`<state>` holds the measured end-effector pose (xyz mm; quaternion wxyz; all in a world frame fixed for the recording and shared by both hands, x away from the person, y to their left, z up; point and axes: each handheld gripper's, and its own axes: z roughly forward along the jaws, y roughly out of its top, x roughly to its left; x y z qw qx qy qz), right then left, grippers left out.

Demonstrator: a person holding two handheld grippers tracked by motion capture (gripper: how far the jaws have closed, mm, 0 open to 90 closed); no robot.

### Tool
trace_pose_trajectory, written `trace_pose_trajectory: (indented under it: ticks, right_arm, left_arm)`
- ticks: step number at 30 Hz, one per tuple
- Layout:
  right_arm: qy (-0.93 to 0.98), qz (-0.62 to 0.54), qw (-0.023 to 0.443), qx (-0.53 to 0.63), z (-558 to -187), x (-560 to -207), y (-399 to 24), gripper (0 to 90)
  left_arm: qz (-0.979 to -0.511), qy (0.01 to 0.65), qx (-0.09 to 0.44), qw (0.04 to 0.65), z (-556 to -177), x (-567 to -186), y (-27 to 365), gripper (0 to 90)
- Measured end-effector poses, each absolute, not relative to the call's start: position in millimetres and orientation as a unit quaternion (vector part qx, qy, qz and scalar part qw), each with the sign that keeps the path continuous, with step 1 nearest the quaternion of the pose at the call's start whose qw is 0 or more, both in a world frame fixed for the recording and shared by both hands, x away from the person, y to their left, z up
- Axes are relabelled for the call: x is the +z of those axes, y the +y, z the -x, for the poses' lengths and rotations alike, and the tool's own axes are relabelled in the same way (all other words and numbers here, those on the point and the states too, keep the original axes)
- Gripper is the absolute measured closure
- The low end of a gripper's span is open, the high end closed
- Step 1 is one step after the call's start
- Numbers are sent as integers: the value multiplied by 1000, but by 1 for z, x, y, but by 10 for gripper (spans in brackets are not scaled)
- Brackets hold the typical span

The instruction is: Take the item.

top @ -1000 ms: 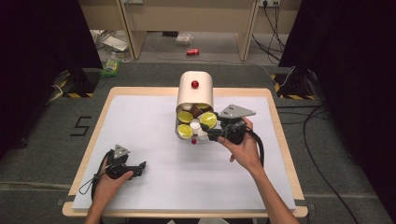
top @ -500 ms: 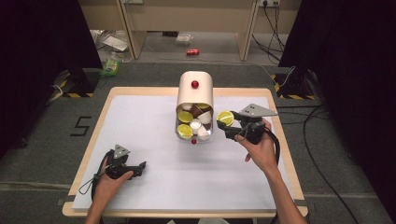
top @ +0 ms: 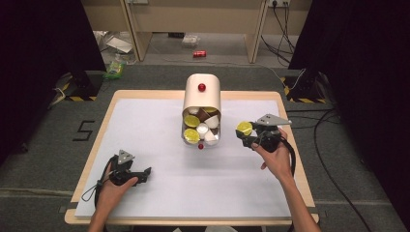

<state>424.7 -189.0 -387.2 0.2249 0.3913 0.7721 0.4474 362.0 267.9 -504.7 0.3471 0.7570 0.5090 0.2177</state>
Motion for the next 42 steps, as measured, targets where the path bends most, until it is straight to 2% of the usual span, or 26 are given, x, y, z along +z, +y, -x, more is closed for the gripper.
trace_pose_trajectory:
  ticks: [22, 42]
  right_arm:
    - [780, -431, 218, 398, -451, -441, -204, 395]
    - [798, -424, 203, 377, -459, -468, -189, 394]
  left_arm:
    - [-757, 509, 218, 347, -362, -505, 268, 82]
    - [-757, 509, 218, 347, -362, -505, 268, 82]
